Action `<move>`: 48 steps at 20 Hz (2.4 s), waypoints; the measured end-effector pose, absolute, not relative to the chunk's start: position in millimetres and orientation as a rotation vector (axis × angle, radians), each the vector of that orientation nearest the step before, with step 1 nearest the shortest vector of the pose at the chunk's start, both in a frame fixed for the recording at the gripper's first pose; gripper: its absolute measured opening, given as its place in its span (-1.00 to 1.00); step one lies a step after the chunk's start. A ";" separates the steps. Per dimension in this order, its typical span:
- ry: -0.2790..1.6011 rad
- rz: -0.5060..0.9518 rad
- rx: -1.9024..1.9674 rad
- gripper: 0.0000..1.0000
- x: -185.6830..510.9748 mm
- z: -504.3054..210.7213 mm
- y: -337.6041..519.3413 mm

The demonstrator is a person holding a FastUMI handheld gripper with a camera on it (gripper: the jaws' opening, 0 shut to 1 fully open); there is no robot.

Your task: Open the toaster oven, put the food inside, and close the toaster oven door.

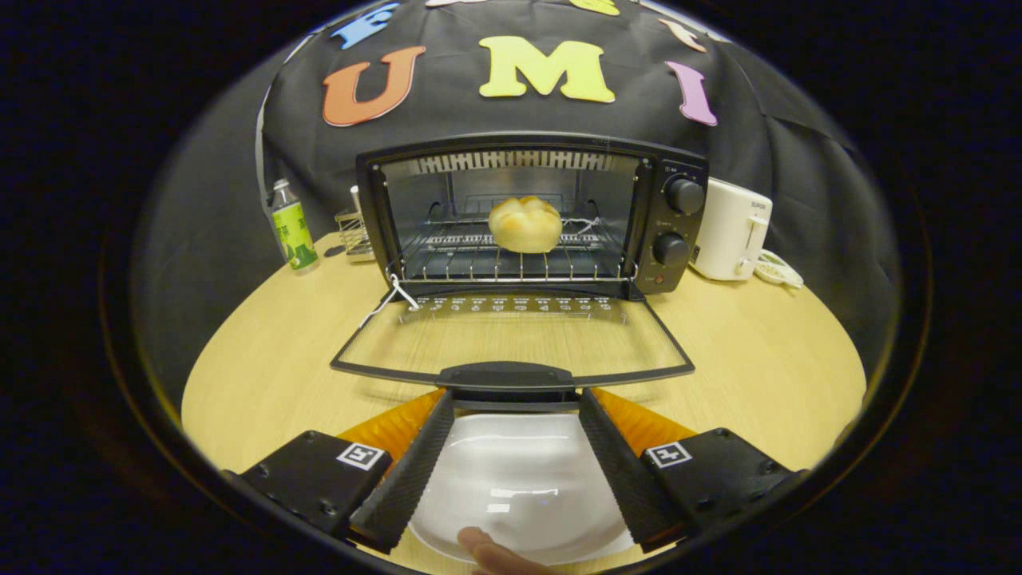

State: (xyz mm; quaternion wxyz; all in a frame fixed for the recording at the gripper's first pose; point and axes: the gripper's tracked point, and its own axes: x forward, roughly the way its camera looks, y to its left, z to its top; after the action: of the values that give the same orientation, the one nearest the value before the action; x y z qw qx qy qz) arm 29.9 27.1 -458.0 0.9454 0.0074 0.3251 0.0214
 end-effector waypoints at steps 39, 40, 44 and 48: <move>0.118 -0.011 -0.081 1.00 1.4 -174.5 45.2; 0.095 -0.013 -0.069 1.00 -12.1 -161.2 44.7; 0.028 0.024 -0.078 1.00 -75.6 -118.8 35.3; -0.039 0.076 -0.130 1.00 -136.5 -90.0 26.0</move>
State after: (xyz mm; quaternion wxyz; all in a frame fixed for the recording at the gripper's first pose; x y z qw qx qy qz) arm -136.5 26.0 -90.0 0.9970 -0.0651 -0.0195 0.0378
